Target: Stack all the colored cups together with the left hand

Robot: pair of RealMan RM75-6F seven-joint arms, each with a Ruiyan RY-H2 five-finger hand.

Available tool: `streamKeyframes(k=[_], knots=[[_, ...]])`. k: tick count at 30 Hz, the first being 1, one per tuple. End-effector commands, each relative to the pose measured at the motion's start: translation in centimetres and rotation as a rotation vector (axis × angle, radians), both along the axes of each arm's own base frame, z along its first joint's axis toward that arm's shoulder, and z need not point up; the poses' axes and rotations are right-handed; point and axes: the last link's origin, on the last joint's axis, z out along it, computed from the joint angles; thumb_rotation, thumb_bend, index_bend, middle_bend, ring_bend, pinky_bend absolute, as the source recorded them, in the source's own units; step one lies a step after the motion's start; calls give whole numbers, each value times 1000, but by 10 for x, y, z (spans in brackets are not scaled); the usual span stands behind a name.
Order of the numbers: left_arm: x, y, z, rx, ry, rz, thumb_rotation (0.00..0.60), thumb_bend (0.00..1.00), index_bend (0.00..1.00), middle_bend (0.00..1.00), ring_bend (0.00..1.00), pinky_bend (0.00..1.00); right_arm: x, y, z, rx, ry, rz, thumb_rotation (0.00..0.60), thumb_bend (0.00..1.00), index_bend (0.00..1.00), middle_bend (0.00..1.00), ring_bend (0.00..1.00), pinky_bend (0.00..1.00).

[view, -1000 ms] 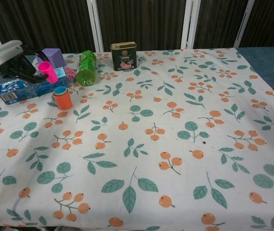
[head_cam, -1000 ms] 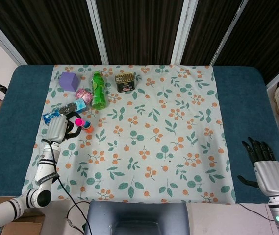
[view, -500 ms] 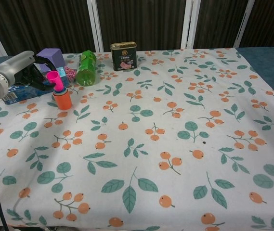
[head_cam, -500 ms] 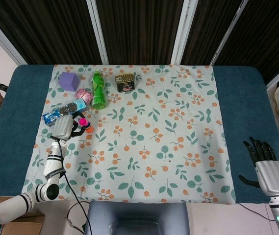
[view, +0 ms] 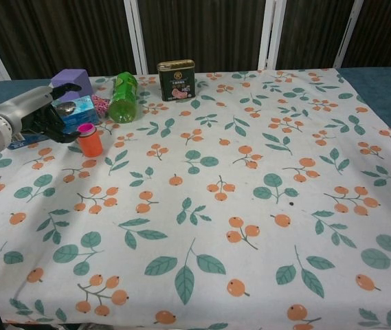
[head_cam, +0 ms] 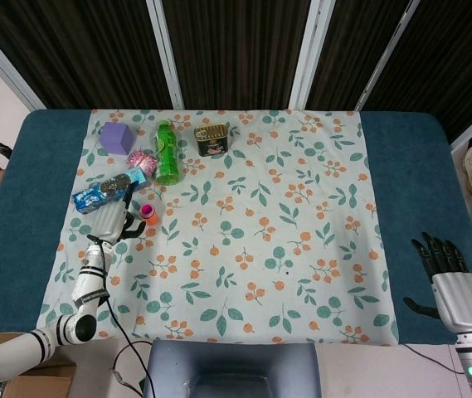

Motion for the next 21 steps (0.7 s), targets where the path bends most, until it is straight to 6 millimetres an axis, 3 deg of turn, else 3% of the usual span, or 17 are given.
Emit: streamKeyframes(k=[1,3,4,6,8,10,14,17,21], knots=[[2,-10,7,5,-7,-42,600,360,0,999,1000,1000,0,0,0,2,2,2,600,152,0,0,0,0],[2,-26,17,-9,-7,-81,600,358,0,949,992,1000,0,1,-1,5,1,4,600,151,0,0,0,0],[-1,-36,23,-22,13,-103,600,358,0,861,943,984,1,2,0,4,-1,5,600,151,0,0,0,0],[-14,-69,41,-64,76,-146,600,357,0,580,674,794,1,3,0,4,-1,6,600,151,0,0,0,0],[-30,-103,58,-103,148,-171,600,359,0,232,238,383,0,3,-1,9,5,2,600,151,0,0,0,0],[-50,-149,77,-133,221,-188,600,359,0,90,69,200,-1,4,-2,17,16,-5,600,152,0,0,0,0],[-80,-223,104,-119,244,-169,600,362,0,3,0,53,2,5,-6,20,22,3,600,151,0,0,0,0],[-90,-240,111,-37,213,-171,600,362,0,0,0,48,5,8,-10,34,21,24,600,151,0,0,0,0],[-92,-240,117,29,213,-188,600,365,0,0,0,41,7,10,-12,40,18,37,600,151,0,0,0,0]])
